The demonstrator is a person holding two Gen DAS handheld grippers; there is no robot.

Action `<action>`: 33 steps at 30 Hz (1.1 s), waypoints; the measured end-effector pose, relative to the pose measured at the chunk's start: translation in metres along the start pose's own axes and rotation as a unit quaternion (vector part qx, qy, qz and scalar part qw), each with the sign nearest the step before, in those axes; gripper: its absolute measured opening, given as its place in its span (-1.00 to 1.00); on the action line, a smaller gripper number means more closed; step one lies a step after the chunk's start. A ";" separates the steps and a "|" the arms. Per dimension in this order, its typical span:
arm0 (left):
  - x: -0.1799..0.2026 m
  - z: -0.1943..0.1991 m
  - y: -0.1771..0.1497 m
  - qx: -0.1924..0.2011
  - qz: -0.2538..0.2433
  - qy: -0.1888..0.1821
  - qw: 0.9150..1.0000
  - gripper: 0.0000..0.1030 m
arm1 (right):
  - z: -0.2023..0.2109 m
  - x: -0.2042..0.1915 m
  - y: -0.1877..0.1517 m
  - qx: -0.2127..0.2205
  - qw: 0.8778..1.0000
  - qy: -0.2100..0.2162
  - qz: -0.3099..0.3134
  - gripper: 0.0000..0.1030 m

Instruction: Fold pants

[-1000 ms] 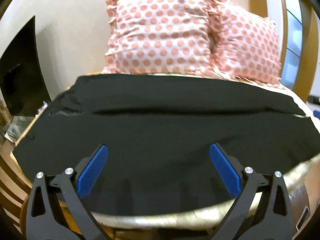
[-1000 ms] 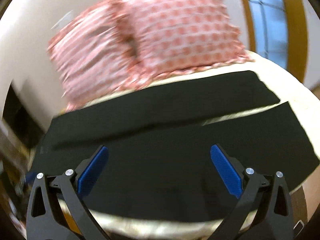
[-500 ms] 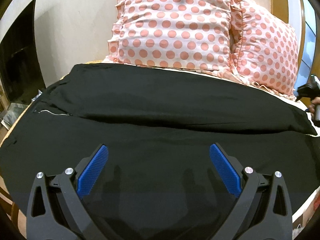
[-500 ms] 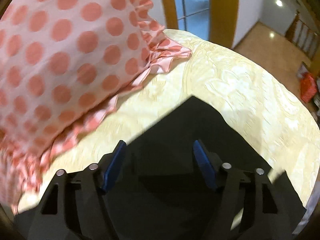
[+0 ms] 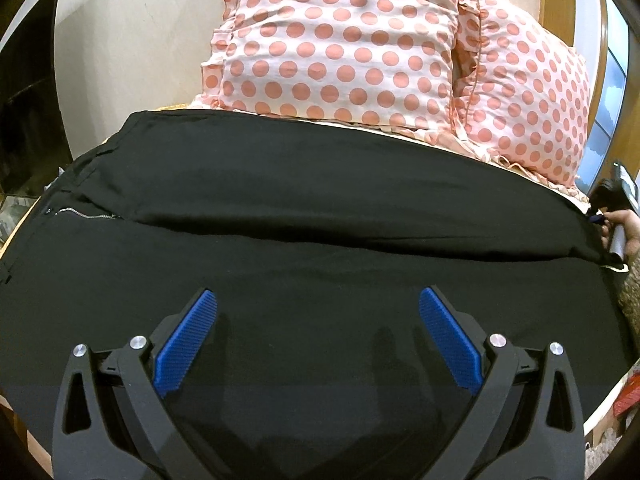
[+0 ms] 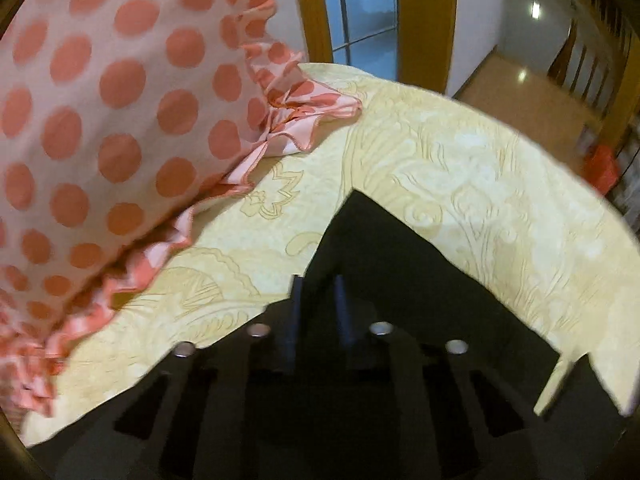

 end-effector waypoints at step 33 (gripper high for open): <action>-0.008 0.038 0.000 0.011 0.047 -0.032 0.998 0.97 | 0.134 0.160 -0.140 -0.014 0.932 0.319 -0.171 -0.34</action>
Point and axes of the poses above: each gripper's, at about its wrist camera, not at the fingertips, and z roughly against the way its jaws point, x to its right, y to its top, the point moved 6 cm from there along -z, roughly the way its jaws point, and after that the axes turned 4 degrees about -z, right-handed, at the moved point
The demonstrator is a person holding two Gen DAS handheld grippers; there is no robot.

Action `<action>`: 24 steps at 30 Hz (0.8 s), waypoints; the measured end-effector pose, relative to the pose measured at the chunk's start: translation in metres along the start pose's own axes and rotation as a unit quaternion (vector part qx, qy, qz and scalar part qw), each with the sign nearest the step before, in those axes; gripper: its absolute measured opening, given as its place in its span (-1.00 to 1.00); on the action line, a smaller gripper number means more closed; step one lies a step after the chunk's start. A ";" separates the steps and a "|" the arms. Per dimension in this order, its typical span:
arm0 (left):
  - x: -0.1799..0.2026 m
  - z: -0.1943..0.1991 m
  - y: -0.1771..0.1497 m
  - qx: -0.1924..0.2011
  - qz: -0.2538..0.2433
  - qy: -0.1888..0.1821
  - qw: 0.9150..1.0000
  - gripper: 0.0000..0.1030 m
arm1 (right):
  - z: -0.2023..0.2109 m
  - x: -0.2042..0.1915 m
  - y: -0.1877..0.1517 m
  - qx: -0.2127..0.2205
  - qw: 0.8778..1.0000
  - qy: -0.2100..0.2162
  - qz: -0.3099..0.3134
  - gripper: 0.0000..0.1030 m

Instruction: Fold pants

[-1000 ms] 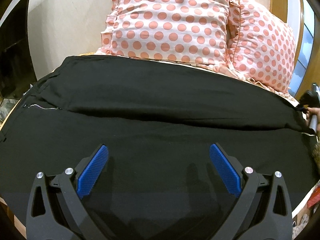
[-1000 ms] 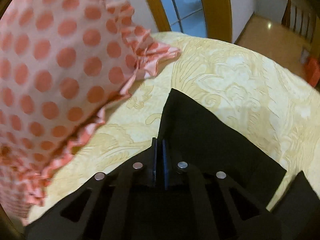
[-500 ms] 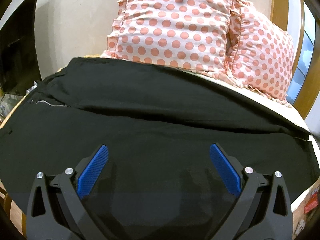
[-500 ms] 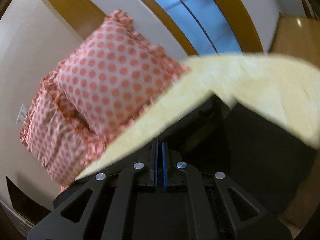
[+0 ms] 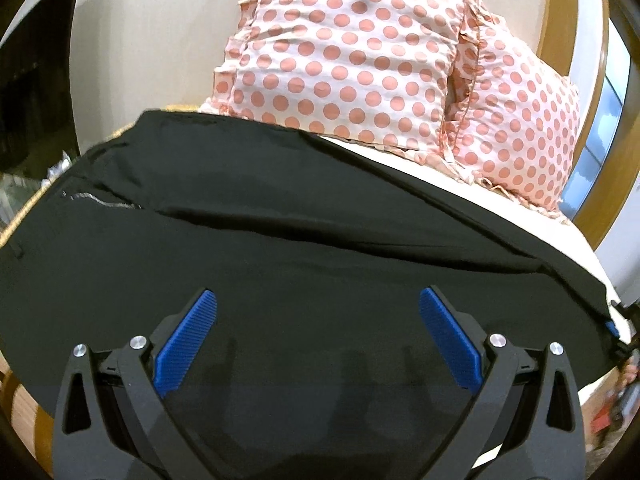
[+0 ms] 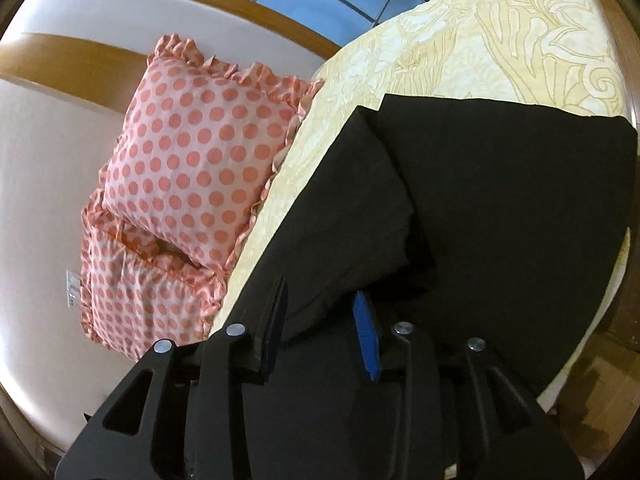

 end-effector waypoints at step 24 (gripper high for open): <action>-0.061 -0.017 0.107 -0.001 0.019 0.039 0.999 0.96 | 0.050 0.046 0.007 0.014 0.999 0.024 -0.022 -0.98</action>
Point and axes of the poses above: each gripper's, at about its wrist camera, not at the fingertips, and z roughly against the way its jaws point, x to its right, y to its top, the point moved 6 cm from there along -z, roughly the way its jaws point, and after that the axes turned 4 degrees about -z, right-handed, at the moved point
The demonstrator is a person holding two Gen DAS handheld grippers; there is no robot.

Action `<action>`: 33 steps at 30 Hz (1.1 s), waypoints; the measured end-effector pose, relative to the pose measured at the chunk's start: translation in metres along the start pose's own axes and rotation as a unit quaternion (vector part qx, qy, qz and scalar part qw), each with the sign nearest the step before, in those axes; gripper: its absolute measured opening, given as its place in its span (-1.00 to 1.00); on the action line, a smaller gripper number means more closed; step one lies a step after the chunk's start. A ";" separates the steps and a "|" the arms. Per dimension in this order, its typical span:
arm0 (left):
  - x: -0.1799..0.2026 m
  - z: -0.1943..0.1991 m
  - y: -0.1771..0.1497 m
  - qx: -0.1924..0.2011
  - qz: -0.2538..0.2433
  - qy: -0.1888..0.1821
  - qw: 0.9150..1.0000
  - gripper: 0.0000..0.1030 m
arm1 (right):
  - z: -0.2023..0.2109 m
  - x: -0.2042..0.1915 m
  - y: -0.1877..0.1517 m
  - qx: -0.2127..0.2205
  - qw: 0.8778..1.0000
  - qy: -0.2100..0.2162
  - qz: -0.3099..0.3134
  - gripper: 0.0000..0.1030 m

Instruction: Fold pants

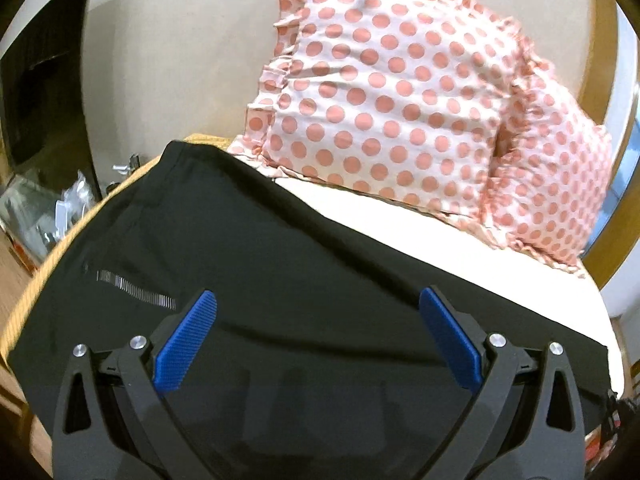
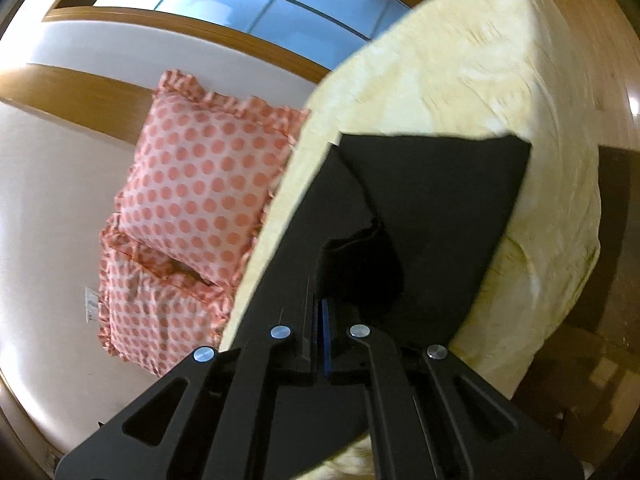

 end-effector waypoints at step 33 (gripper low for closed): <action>-0.101 0.014 0.040 -0.016 0.145 0.013 0.989 -0.89 | 0.007 -0.063 0.053 0.040 0.995 0.015 0.089 -0.98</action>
Point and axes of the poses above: each gripper's, at about its wrist camera, not at the fingertips, and z roughly against the way its jaws point, x to its right, y to its top, the point moved 6 cm from there along -z, roughly the way its jaws point, and after that the axes turned 4 degrees about -z, right-handed, at the moved point
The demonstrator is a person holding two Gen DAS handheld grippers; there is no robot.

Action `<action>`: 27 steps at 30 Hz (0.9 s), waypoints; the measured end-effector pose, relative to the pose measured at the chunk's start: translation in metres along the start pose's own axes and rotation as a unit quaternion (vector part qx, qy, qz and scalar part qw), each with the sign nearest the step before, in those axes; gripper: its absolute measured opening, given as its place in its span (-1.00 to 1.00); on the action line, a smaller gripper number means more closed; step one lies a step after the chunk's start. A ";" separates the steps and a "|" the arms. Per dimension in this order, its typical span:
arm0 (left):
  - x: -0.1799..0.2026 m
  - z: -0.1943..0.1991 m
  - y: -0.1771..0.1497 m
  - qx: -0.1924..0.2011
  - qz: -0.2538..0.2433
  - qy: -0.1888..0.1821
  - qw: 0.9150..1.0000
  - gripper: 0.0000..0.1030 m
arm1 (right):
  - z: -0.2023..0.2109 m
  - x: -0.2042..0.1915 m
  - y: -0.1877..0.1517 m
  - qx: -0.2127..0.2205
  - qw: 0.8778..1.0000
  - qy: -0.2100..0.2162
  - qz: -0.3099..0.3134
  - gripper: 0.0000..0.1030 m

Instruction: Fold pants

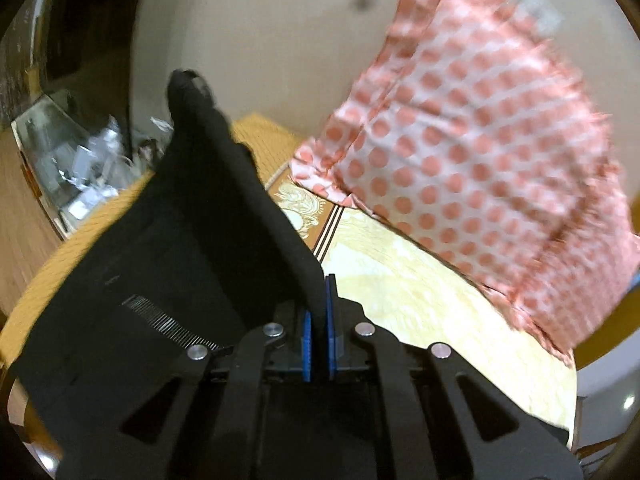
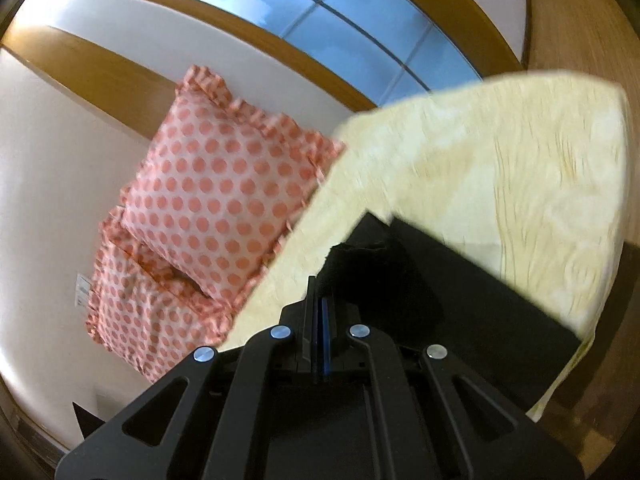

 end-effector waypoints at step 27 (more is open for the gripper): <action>-0.084 0.054 -0.175 0.005 0.076 0.021 0.997 -0.48 | 0.026 0.052 -0.017 -0.023 0.990 -0.140 0.003 -0.98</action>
Point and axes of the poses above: each gripper's, at about its wrist camera, not at the fingertips, and z roughly against the way its jaws point, x to its right, y to its top, the point moved 6 cm from there along -z, roughly the way its jaws point, and after that the axes turned 4 degrees about -z, right-handed, at the moved point
